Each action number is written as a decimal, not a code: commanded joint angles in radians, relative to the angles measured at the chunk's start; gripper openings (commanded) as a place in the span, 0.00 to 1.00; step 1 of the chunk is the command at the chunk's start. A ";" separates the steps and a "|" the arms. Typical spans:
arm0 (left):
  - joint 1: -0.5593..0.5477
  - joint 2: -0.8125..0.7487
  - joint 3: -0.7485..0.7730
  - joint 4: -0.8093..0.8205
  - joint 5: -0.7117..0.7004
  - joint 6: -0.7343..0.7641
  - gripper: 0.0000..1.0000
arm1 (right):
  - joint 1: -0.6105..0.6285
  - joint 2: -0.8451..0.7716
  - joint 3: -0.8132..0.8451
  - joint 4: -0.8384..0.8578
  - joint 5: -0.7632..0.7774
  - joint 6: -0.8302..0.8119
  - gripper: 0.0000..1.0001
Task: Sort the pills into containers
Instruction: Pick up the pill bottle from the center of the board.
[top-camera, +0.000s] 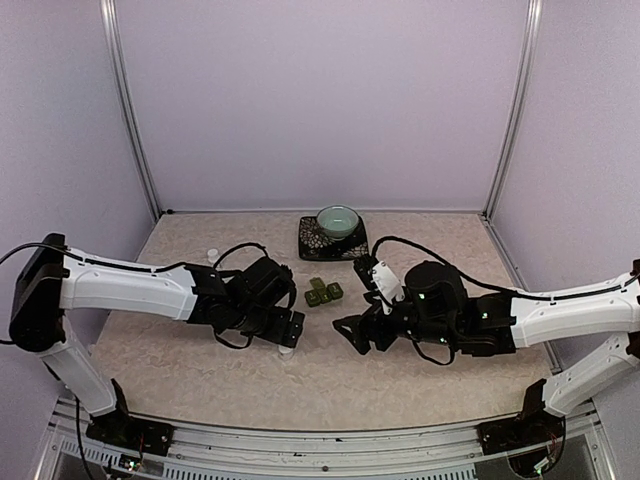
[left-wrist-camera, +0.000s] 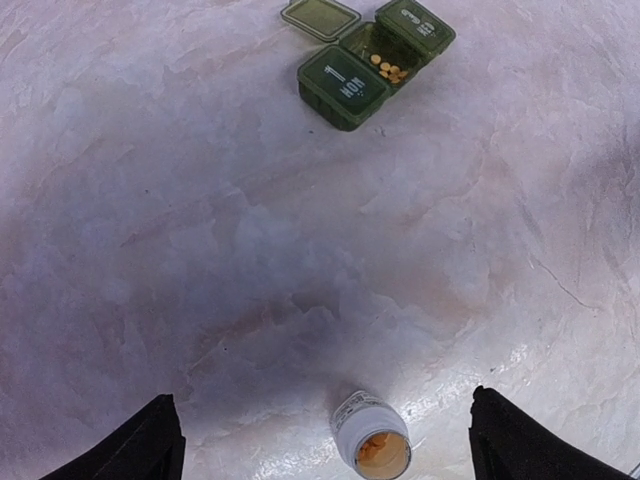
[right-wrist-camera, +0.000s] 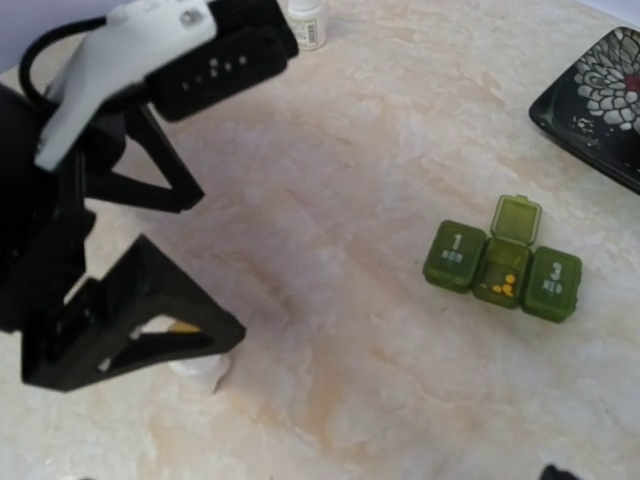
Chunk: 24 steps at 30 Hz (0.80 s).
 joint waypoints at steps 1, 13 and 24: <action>-0.037 0.051 0.039 -0.047 0.009 -0.002 0.96 | -0.008 -0.019 -0.006 -0.008 0.014 0.005 0.94; -0.069 0.108 0.062 -0.094 -0.031 -0.028 0.77 | -0.013 -0.030 -0.010 -0.009 0.006 0.004 0.94; -0.069 0.123 0.066 -0.093 -0.027 -0.027 0.46 | -0.015 -0.049 -0.023 -0.008 0.007 0.004 0.94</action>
